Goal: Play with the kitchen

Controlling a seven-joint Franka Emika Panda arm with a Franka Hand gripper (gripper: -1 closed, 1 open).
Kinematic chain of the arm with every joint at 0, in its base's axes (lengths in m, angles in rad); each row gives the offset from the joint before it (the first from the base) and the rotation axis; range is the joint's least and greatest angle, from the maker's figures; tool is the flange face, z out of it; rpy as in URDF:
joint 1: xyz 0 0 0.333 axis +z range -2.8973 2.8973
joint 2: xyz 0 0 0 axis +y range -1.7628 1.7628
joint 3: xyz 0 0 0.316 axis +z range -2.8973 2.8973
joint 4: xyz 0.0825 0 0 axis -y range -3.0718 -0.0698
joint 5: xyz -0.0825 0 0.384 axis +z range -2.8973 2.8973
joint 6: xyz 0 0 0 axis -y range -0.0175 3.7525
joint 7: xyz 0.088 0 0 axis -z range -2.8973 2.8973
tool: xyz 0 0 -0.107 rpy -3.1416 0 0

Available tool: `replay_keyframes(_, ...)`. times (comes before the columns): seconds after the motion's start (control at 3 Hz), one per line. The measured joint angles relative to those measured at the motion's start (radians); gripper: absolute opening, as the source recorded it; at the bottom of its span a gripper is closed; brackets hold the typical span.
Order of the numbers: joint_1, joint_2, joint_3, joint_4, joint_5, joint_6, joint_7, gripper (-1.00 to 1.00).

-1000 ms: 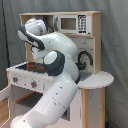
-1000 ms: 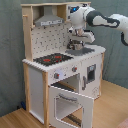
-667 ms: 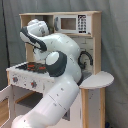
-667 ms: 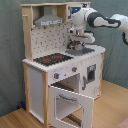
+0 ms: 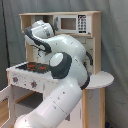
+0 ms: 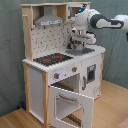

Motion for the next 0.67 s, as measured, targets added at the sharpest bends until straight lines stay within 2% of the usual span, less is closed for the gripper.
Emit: replay_keyframes(0.67, -0.162, 0.024, 0.048, -0.084, 0.000, 0.083, 0.003, -1.00)
